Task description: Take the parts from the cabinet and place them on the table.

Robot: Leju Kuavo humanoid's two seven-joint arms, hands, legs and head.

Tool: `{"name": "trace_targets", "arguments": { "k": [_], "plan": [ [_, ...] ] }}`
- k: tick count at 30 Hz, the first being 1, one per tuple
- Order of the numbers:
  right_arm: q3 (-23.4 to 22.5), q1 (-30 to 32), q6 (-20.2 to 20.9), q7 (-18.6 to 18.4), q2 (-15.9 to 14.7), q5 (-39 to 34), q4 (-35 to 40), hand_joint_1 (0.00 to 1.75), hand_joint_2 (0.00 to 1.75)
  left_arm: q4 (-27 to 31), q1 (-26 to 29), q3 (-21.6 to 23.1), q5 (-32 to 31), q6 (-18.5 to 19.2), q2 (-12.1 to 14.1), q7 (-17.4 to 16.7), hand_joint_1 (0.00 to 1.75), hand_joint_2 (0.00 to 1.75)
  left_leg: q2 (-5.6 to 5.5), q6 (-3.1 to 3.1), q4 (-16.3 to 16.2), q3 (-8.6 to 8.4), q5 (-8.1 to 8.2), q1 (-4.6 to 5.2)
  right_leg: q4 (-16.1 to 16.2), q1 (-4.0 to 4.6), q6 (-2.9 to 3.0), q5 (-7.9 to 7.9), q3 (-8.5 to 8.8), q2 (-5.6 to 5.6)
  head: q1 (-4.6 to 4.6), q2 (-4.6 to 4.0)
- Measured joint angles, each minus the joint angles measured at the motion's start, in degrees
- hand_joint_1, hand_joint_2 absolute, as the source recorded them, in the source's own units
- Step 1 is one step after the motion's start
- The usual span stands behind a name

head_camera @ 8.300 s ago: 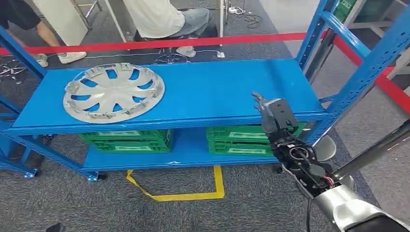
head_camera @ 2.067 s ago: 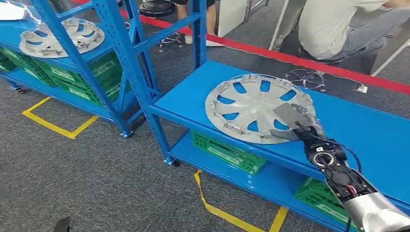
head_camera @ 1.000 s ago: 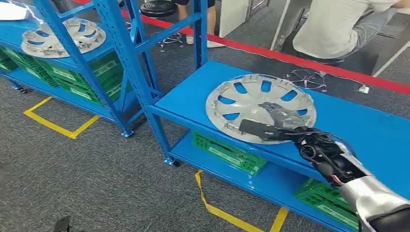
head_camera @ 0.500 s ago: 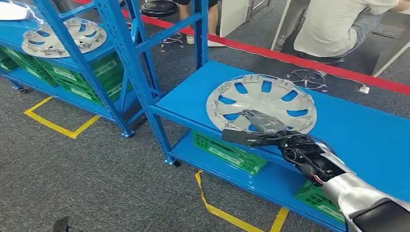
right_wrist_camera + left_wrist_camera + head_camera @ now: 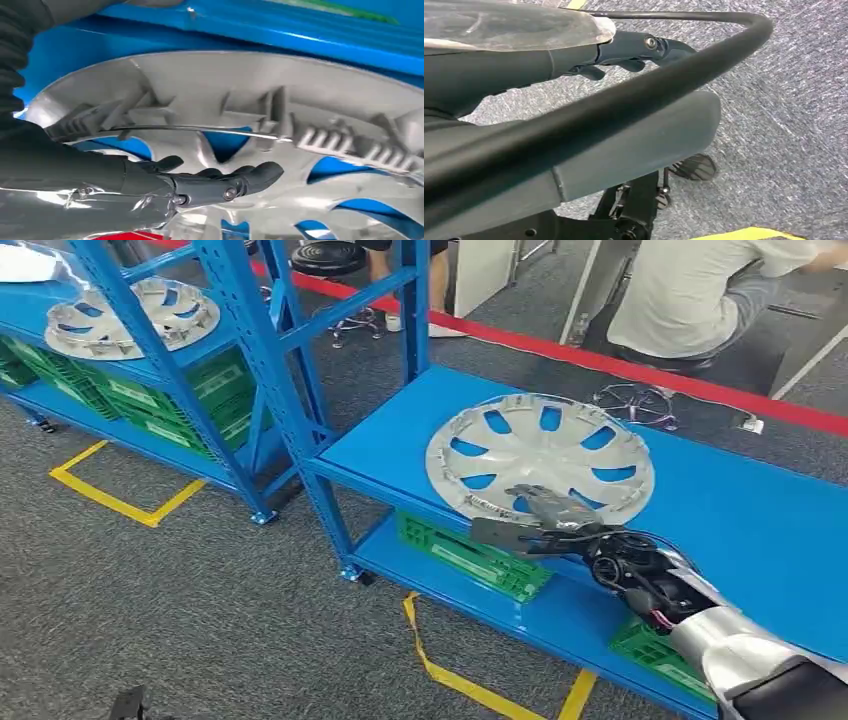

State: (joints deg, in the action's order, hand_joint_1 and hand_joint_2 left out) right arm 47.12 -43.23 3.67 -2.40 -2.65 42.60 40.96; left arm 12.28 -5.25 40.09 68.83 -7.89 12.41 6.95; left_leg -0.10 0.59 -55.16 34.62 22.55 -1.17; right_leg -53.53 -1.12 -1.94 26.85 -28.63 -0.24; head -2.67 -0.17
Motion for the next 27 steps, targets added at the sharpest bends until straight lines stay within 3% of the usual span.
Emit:
{"name": "trace_targets", "arguments": {
  "k": [12, 13, 14, 15, 18, 19, 27],
  "plan": [
    [0.0, -0.2, -0.5, 0.0, -0.2, -0.4, -1.6, 0.0, 1.75, 0.0, 0.0, 0.0, 0.0, 0.2, 0.0, 0.0, 0.0, 0.0, 0.01, 0.0, 0.0, -0.12, 0.0, -0.01, 0.0, 0.0, 0.04, 0.03, 0.1, 0.01, 0.0, 0.0],
    [-0.1, -0.2, -0.5, 0.0, -0.3, -0.4, -1.7, 0.1, 1.75, 0.0, 0.0, 0.0, 0.0, 0.2, 0.0, 0.0, 0.0, 0.0, 0.01, 0.0, 0.0, -0.13, 0.0, -0.01, 0.0, 0.0, 0.03, 0.03, 0.11, 0.01, -0.02, 0.0],
    [-0.1, -0.2, -0.5, 0.0, -0.4, -0.5, -1.7, 0.45, 1.75, 0.0, 0.0, 0.0, -0.1, 0.3, 0.0, 0.0, 0.0, 0.0, 0.01, 0.0, 0.0, -0.14, 0.0, -0.01, 0.0, 0.0, 0.04, 0.03, 0.12, 0.01, -0.02, 0.0],
    [-0.1, -0.2, -0.6, 0.0, -0.4, -0.6, -1.8, 0.96, 1.75, 0.0, 0.0, 0.0, -0.1, 0.3, 0.0, 0.0, 0.0, 0.0, 0.01, 0.0, 0.0, -0.15, 0.0, -0.01, 0.0, 0.0, 0.03, 0.03, 0.12, 0.01, -0.02, 0.0],
    [-0.3, -0.1, -0.6, 0.0, -0.7, -1.0, -1.9, 1.41, 1.75, 0.0, 0.0, 0.0, -0.3, 0.5, 0.0, 0.0, 0.0, 0.0, 0.01, 0.0, 0.0, -0.2, 0.0, -0.01, 0.0, 0.0, 0.03, 0.02, 0.17, 0.01, -0.02, 0.0],
    [-0.4, 0.0, -0.7, 0.0, -0.8, -1.2, -1.9, 1.48, 1.75, 0.0, 0.0, 0.0, -0.3, 0.5, 0.0, 0.0, 0.0, 0.0, 0.01, 0.0, 0.0, -0.21, 0.0, -0.01, 0.0, 0.0, 0.03, 0.02, 0.18, 0.01, 0.0, 0.0],
    [-0.9, 0.2, -0.9, -0.1, -1.2, -1.5, -1.9, 1.52, 1.75, 0.0, 0.0, 0.0, -0.3, 0.7, 0.0, 0.0, 0.0, 0.0, 0.03, 0.0, 0.0, -0.26, 0.0, -0.01, 0.0, 0.0, 0.04, 0.03, 0.22, 0.01, 0.04, 0.0]
  ]
}}
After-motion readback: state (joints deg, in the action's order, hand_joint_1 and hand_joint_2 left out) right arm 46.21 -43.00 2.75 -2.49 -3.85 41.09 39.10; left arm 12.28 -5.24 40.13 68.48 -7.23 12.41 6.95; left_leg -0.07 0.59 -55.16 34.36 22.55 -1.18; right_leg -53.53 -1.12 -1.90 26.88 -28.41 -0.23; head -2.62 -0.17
